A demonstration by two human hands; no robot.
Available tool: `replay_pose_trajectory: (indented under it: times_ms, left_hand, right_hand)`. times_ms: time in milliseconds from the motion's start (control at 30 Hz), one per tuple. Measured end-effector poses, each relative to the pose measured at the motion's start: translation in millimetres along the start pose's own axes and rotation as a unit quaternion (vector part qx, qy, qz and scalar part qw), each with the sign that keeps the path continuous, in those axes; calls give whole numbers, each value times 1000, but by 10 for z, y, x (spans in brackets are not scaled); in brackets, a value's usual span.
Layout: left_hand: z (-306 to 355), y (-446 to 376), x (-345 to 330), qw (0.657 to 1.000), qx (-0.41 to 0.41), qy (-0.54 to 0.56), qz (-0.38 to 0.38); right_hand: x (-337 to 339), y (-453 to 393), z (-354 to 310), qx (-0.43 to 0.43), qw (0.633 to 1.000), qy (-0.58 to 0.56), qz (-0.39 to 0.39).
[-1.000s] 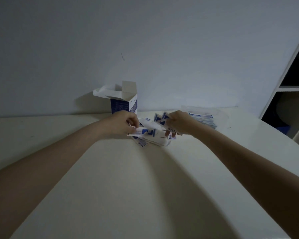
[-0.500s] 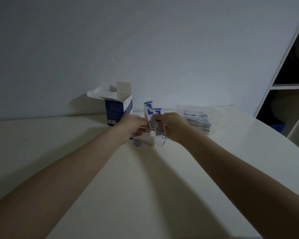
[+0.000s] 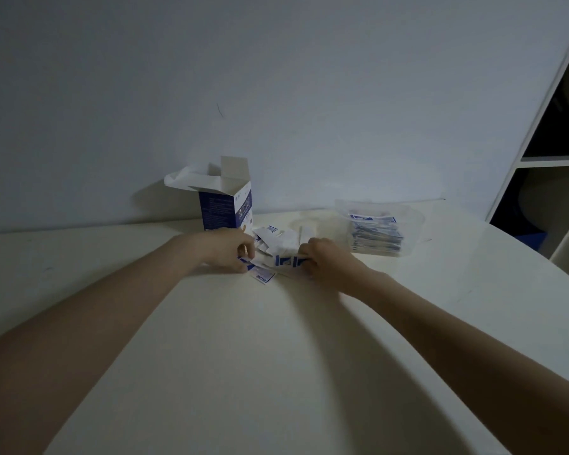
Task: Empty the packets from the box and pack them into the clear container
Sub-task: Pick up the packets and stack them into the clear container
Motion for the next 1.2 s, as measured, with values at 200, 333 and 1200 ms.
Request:
replay_pose_trajectory:
  times_ms: [200, 333, 1200]
  left_hand:
    - [-58, -64, 28, 999, 27, 27, -23]
    - [-161, -19, 29, 997, 33, 67, -8]
    - [415, -276, -149, 984, 88, 154, 26]
  right_hand:
    - [12, -23, 76, -27, 998, -63, 1]
    - [321, 15, 101, -61, 974, -200, 89]
    - [103, 195, 243, -5, 1000, -20, 9]
Point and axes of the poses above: each hand's wrist, its own y-axis away from the middle knuckle, its own x-axis out of the back of the hand, z = x × y, the point moved 6 cm from there along -y, towards the middle knuckle, and after that the axes turned 6 degrees about -z, right-handed, at the moved point
